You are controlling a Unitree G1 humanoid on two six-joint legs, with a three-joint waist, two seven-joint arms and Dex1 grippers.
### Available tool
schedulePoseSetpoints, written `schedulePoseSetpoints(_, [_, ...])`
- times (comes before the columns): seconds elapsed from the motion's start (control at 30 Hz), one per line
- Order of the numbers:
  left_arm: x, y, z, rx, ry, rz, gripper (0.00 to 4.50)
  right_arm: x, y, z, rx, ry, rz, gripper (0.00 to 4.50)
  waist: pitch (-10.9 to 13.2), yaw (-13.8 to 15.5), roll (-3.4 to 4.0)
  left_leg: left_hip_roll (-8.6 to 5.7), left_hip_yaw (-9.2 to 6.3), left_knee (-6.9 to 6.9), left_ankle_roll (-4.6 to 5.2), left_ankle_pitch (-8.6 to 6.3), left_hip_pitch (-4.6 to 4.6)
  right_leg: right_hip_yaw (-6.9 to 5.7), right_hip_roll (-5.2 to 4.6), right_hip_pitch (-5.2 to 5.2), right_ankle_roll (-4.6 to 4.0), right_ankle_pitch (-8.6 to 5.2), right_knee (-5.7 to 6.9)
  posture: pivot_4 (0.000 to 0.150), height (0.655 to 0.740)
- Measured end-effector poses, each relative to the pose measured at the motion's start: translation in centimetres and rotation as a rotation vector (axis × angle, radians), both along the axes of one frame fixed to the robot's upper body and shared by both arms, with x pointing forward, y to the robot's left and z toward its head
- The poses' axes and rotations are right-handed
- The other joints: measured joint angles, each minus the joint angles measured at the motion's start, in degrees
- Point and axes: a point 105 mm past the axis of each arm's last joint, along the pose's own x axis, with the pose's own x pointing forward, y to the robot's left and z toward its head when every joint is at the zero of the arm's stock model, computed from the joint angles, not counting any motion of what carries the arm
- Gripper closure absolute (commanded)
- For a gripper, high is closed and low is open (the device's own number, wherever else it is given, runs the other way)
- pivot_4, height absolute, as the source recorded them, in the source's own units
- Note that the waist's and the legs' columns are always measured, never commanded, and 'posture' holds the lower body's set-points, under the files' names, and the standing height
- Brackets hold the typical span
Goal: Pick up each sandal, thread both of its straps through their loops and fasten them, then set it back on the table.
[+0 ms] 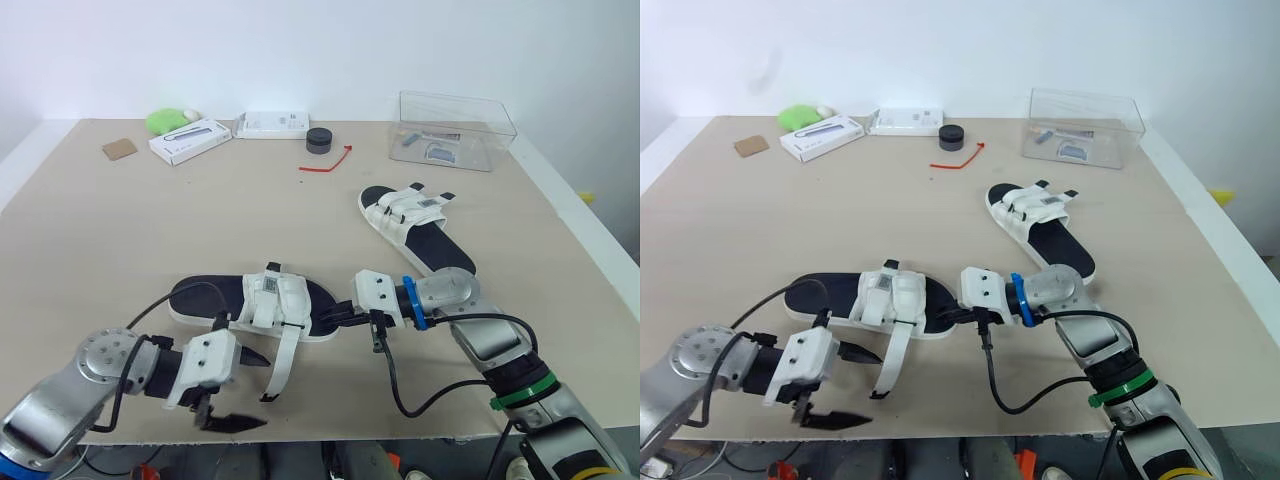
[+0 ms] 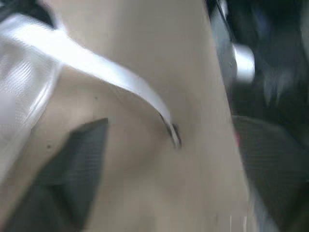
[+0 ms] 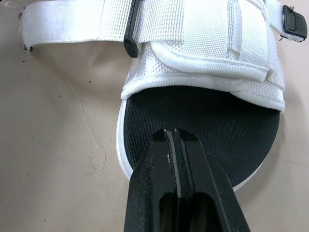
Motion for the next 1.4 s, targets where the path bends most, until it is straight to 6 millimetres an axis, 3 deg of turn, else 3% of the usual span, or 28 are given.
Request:
schedulePoseSetpoints(0.23, [2.5, 0.4, 3.2, 0.11, -0.432, -0.275, 0.03, 0.1, 0.1, 0.0, -0.001, -0.001, 0.006, 4.5, 0.0, 0.0, 0.0, 0.0, 0.12, 0.01, 0.02, 0.0, 0.0, 0.0, 0.05, 0.0, 0.26, 0.2, -0.05, 0.15, 0.74])
schedulePoseSetpoints(0.37, [2.9, -1.5, 3.4, 0.042, -0.621, -0.432, 0.03, 0.1, 0.1, 0.0, -0.002, 0.002, 0.01, 4.5, 0.0, -0.1, -0.02, -0.01, 0.21, 0.03, 0.03, -0.01, -0.02, 0.05, 0.06, 0.0, 0.07, 0.44, -0.09, 0.15, 0.74])
schedulePoseSetpoints(0.57, [2.5, -2.7, 2.1, 0.001, -0.652, -0.539, 0.03, 0.1, 0.1, 0.1, -0.005, 0.003, 0.013, 4.5, 0.0, -0.1, -0.02, 0.02, 0.19, 0.04, 0.06, -0.03, -0.03, 0.13, 0.1, -0.01, 0.12, 0.42, -0.09, 0.15, 0.74])
schedulePoseSetpoints(0.83, [2.8, -4.9, 2.0, -0.025, -0.687, -0.622, 0.03, 0.2, -0.1, 0.1, -0.009, 0.005, 0.005, 4.5, 0.0, 0.0, -0.03, 0.01, 0.21, 0.12, 0.06, -0.02, -0.03, 0.09, 0.13, 0.02, 0.31, 0.4, -0.09, 0.15, 0.74])
schedulePoseSetpoints(0.93, [3.4, -5.8, 1.9, -0.019, -0.69, -0.645, 0.87, 0.2, -0.1, 0.1, -0.009, 0.006, -0.001, 4.5, 0.0, 0.0, -0.03, 0.01, 0.23, 0.15, 0.07, -0.02, -0.04, 0.13, 0.15, 0.02, 0.33, 0.44, -0.09, 0.15, 0.74])
schedulePoseSetpoints(1.17, [4.0, -6.2, 1.7, -0.04, -0.627, -0.588, 4.08, 0.3, -0.1, 0.1, -0.008, 0.008, -0.009, 4.5, 0.0, 0.0, -0.02, 0.0, 0.22, 0.16, 0.08, -0.01, -0.04, 0.14, 0.14, 0.03, 0.33, 0.46, -0.09, 0.15, 0.74])
schedulePoseSetpoints(1.2, [4.0, -6.2, 1.8, -0.049, -0.609, -0.574, 4.38, 0.3, -0.1, 0.1, -0.008, 0.008, -0.01, 4.5, 0.0, 0.0, -0.02, 0.0, 0.22, 0.17, 0.08, -0.01, -0.04, 0.14, 0.14, 0.03, 0.39, 0.43, -0.09, 0.15, 0.74])
schedulePoseSetpoints(1.4, [4.3, -6.9, 2.9, -0.198, -0.343, -0.345, 4.38, 0.2, -0.1, 0.0, -0.009, 0.009, -0.012, 4.5, 0.0, 0.0, -0.02, 0.02, 0.18, 0.18, 0.1, 0.0, -0.05, 0.11, 0.15, 0.02, 0.48, 0.39, -0.08, 0.15, 0.74])
